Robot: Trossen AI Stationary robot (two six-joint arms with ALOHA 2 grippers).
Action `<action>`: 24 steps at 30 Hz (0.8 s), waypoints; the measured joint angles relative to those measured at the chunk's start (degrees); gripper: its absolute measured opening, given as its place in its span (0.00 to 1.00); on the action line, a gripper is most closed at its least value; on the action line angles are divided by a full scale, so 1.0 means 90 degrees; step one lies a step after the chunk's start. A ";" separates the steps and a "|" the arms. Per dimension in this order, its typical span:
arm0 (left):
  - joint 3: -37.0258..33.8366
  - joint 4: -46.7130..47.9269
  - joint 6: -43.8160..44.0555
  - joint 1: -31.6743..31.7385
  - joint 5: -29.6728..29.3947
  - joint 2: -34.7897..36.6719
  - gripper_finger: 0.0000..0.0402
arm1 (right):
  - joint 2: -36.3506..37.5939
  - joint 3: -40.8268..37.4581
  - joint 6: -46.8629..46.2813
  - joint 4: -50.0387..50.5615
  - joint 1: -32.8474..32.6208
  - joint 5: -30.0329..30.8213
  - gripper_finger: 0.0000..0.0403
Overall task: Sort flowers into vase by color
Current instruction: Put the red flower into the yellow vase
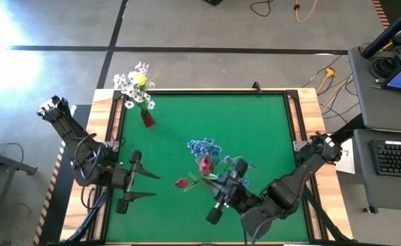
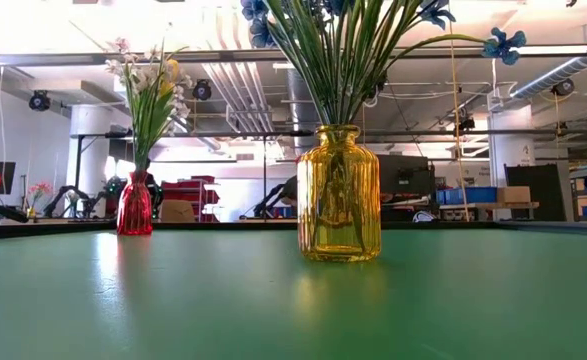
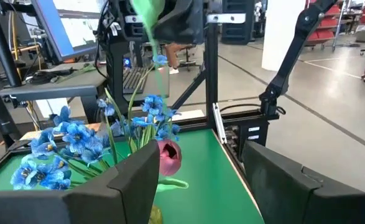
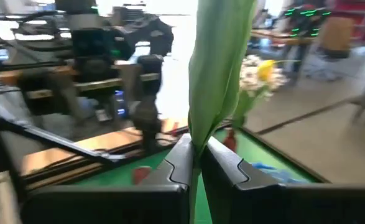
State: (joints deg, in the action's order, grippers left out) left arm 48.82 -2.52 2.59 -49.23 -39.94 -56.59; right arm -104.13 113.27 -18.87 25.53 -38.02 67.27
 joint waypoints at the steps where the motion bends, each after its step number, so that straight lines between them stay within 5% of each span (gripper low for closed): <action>1: 0.0000 0.0006 0.0000 0.0000 0.0000 0.0020 0.54 | 0.0001 0.0000 -0.0098 0.0113 0.0002 0.0117 0.04; 24: -0.0010 0.0019 -0.0012 -0.0002 -0.0010 0.0055 0.54 | -0.0016 -0.1162 -0.1340 0.0602 0.0357 0.0555 0.04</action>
State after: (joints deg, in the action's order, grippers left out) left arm 48.73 -2.35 2.48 -49.25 -40.03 -56.10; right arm -104.27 102.81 -30.92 30.94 -34.81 72.26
